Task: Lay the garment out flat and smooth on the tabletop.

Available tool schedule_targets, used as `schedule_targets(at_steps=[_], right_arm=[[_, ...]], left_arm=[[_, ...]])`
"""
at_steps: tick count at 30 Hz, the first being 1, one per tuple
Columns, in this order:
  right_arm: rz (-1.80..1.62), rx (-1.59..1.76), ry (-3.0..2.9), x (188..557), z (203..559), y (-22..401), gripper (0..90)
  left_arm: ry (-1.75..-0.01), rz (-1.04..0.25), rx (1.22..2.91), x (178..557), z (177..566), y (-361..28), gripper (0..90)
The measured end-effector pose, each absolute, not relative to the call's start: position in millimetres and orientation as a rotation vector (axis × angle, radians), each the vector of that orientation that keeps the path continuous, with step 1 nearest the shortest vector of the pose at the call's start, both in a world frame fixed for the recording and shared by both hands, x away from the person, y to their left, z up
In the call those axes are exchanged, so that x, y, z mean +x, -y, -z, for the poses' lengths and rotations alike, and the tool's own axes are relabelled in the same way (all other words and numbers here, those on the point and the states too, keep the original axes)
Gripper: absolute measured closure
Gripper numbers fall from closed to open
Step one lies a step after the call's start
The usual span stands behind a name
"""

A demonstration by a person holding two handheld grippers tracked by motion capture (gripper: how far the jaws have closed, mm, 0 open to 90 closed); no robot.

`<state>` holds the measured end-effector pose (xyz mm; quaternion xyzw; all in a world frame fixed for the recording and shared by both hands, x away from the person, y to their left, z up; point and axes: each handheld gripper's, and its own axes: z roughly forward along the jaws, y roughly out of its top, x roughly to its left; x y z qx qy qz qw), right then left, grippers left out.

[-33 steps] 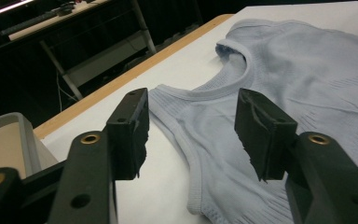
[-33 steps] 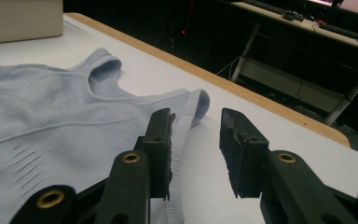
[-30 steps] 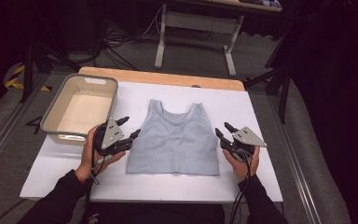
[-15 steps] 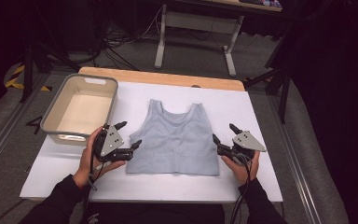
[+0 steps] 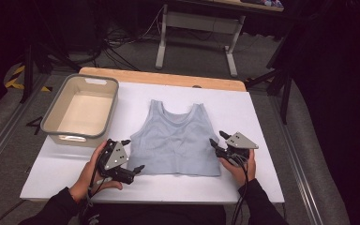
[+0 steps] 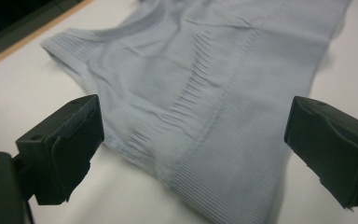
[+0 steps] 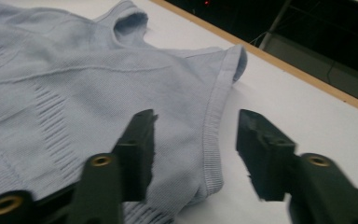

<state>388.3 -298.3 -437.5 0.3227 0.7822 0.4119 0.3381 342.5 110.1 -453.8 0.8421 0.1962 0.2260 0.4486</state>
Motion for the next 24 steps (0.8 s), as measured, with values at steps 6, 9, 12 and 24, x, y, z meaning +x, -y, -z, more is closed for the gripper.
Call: schedule_targets(at_steps=[6, 9, 12, 24], right_arm=[[-1.044, 0.859, -2.113, 397, 443, 297, 77.7], [-1.020, 0.871, -2.149, 402, 446, 296, 85.2], [-0.991, 0.884, -2.170, 406, 448, 295, 88.5], [-0.861, 0.919, -2.257, 414, 456, 288, 90.0]], left_arm=[[-0.415, -0.505, 2.202, 341, 463, -101, 17.6], [-0.396, -0.461, 2.242, 344, 467, -98, 25.0], [-0.392, -0.447, 2.255, 347, 468, -98, 39.6], [-0.338, -0.429, 2.312, 353, 467, -96, 85.7]])
